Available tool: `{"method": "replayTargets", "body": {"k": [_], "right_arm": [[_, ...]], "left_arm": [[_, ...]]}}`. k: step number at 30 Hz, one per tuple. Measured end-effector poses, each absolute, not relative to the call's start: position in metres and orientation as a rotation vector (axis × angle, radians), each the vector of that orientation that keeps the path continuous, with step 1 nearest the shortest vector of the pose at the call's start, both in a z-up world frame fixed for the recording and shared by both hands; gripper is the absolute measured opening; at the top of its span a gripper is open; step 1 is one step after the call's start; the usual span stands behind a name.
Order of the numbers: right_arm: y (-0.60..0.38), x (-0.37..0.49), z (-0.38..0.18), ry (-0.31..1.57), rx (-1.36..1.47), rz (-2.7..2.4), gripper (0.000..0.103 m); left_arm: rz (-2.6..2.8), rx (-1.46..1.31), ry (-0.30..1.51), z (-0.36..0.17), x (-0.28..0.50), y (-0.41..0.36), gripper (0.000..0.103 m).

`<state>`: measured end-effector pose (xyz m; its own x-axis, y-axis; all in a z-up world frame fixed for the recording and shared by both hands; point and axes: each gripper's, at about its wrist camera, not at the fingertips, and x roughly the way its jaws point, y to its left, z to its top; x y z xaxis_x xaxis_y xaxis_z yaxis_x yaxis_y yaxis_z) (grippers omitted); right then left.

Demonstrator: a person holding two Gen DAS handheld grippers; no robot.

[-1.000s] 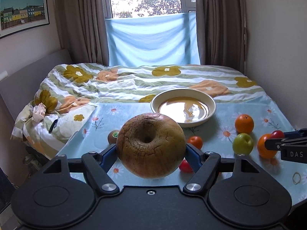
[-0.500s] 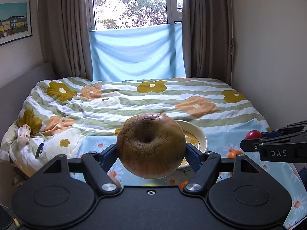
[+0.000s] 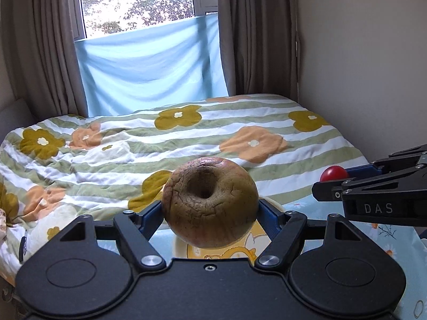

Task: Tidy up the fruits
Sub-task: 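Carry the apple with the left gripper into the cream bowl while the right gripper carries the tomato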

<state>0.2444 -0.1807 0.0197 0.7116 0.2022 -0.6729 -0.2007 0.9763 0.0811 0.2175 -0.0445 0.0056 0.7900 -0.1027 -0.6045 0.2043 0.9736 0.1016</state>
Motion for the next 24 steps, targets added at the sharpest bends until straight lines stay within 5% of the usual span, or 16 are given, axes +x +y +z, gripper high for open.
{"method": "replayTargets", "body": {"k": [24], "right_arm": [[-0.198, 0.327, -0.049, 0.884, 0.094, 0.087, 0.048]], "left_arm": [[-0.318, 0.291, 0.806, -0.105, 0.323, -0.065, 0.08]]}}
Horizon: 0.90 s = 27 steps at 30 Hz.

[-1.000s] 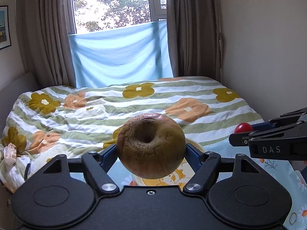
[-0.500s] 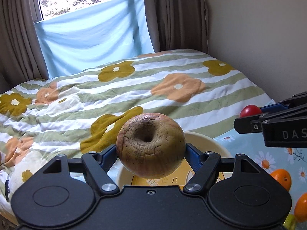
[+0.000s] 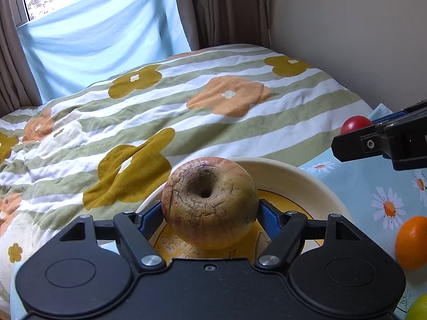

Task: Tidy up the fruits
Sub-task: 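Carry the apple with the left gripper into the cream bowl while the right gripper carries the tomato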

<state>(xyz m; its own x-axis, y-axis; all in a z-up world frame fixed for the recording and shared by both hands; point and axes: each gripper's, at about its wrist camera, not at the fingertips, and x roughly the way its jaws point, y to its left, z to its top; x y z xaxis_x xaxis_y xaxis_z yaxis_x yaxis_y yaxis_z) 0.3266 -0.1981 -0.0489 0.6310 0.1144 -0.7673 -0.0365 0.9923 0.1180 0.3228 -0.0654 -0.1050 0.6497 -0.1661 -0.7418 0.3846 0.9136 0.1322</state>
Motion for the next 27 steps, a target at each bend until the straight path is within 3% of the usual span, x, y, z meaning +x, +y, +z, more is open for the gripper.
{"method": "replayTargets", "body": {"k": [2, 3, 4, 15, 27], "right_arm": [[-0.199, 0.328, -0.048, 0.886, 0.093, 0.083, 0.048], [-0.2, 0.328, -0.047, 0.885, 0.093, 0.083, 0.048], [-0.201, 0.328, -0.046, 0.885, 0.094, 0.083, 0.048], [-0.193, 0.326, -0.042, 0.887, 0.005, 0.177, 0.048], [-0.143, 0.336, -0.081, 0.918, -0.118, 0.294, 0.048]], "left_arm": [[-0.326, 0.295, 0.788, -0.102, 0.321, -0.065, 0.086], [-0.333, 0.296, 0.777, -0.099, 0.32, -0.064, 0.099], [-0.341, 0.29, 0.771, -0.096, 0.318, -0.063, 0.103], [-0.278, 0.232, 0.771, -0.06, 0.289, -0.018, 0.103], [-0.164, 0.123, 0.764, -0.038, 0.26, 0.027, 0.103]]}}
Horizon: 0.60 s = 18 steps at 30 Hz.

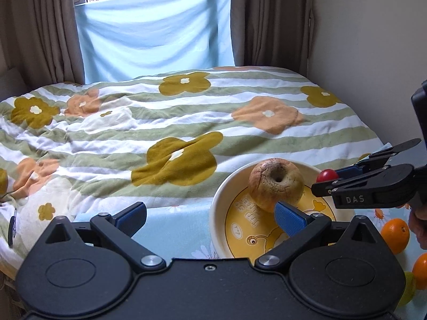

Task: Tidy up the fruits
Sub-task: 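Carry the apple with the left gripper into the cream bowl while the right gripper carries the tomato, then open the left gripper releasing the apple while the right gripper drops the tomato in the bowl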

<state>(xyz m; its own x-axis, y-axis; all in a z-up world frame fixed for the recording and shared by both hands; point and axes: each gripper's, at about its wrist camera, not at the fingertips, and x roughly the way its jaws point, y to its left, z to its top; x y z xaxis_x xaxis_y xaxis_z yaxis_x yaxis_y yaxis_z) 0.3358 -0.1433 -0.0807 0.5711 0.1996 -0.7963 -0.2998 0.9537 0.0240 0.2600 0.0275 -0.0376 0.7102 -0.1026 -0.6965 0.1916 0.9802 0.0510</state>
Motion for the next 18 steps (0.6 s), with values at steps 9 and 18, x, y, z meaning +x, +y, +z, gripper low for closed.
{"method": "replayTargets", "body": {"k": [9, 18], "right_arm": [[-0.131, 0.335, -0.098, 0.922, -0.184, 0.319, 0.05], [-0.144, 0.311, -0.071, 0.827, -0.169, 0.284, 0.103]], "left_arm": [[-0.141, 0.098, 0.766, -0.039, 0.253, 0.039, 0.103], [-0.137, 0.071, 0.748, -0.029, 0.244, 0.038, 0.103]]}}
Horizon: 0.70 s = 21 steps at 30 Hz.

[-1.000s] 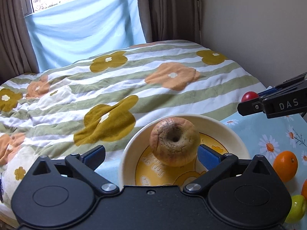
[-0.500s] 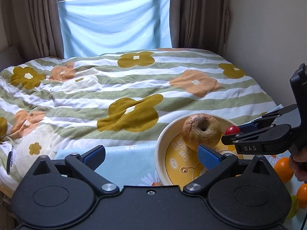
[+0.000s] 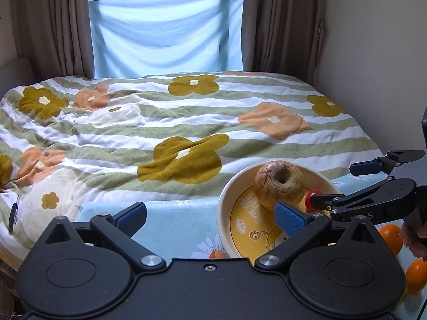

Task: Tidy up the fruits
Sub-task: 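Open the left gripper releasing the apple while the right gripper drops the tomato in the bowl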

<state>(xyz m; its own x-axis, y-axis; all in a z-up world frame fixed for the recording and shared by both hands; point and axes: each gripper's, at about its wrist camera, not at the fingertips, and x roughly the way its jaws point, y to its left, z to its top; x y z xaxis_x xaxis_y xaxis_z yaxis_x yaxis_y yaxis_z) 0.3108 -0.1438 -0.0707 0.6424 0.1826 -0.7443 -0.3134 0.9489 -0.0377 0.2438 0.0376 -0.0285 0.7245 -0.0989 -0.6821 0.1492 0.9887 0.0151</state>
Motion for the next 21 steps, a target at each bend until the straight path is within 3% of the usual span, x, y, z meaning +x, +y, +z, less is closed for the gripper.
{"method": "replayTargets", "body": {"k": [21], "right_arm": [[-0.198, 0.199, 0.019, 0.73, -0.046, 0.232, 0.103]], "left_arm": [[-0.056, 0.045, 0.579, 0.04, 0.141, 0.006, 0.103]]}}
